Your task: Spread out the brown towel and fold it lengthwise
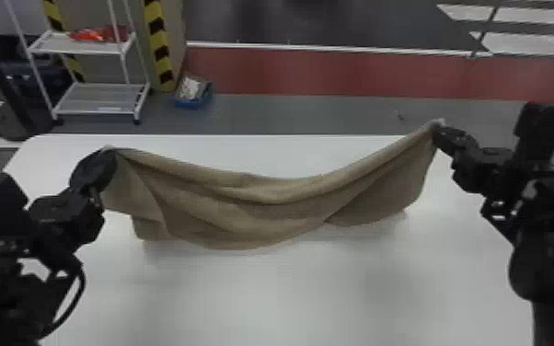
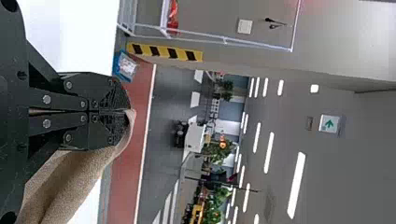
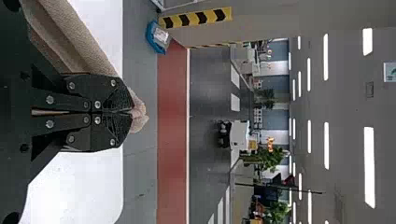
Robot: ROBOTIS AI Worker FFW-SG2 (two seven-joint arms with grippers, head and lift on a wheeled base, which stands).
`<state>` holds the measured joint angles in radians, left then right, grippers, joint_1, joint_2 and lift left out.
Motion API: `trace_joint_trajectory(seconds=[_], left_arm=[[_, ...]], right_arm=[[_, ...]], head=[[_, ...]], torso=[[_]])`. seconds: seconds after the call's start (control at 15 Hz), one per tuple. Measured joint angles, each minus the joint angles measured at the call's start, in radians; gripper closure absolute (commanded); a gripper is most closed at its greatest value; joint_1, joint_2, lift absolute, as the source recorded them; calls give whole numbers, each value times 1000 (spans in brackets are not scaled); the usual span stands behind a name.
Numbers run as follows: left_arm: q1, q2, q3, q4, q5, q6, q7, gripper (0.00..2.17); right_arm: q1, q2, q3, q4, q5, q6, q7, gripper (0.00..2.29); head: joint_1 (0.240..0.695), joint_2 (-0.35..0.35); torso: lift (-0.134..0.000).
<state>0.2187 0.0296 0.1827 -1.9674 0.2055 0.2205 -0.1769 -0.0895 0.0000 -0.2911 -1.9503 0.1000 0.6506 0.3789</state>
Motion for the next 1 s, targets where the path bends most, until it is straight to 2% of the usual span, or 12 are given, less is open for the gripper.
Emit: trace_joint_trajectory(seconds=[0.2, 0.27, 0.4, 0.47, 0.53, 0.73, 1.0], left_arm=[[-75, 5, 60, 36, 65, 16, -32, 1976], [-60, 6, 88, 17, 97, 38, -45, 1976], [15, 7, 141, -46, 149, 153, -72, 1976], [63, 7, 157, -68, 157, 220, -93, 1976], [101, 6, 160, -74, 149, 253, -100, 1976], [169, -1, 131, -58, 61, 275, -98, 1976], [218, -9, 134, -130, 49, 273, -50, 1976]], right_arm=[[-63, 0, -6, 57, 5, -74, 3, 1649], [-53, 0, -20, 58, 4, -116, 12, 1649], [19, 0, -65, 52, -28, -176, 60, 1649], [83, -1, -90, 50, -57, -212, 97, 1649], [148, -4, -99, 55, -70, -273, 116, 1649], [335, -18, -70, 114, -62, -510, 132, 1646], [490, -21, -81, 66, -65, -567, 141, 1646]], head=[[603, -20], [600, -17], [630, -15], [666, -19], [695, -27], [695, -21], [695, -8]], torso=[[-124], [-124], [-124], [-124], [-124], [-124], [-124]])
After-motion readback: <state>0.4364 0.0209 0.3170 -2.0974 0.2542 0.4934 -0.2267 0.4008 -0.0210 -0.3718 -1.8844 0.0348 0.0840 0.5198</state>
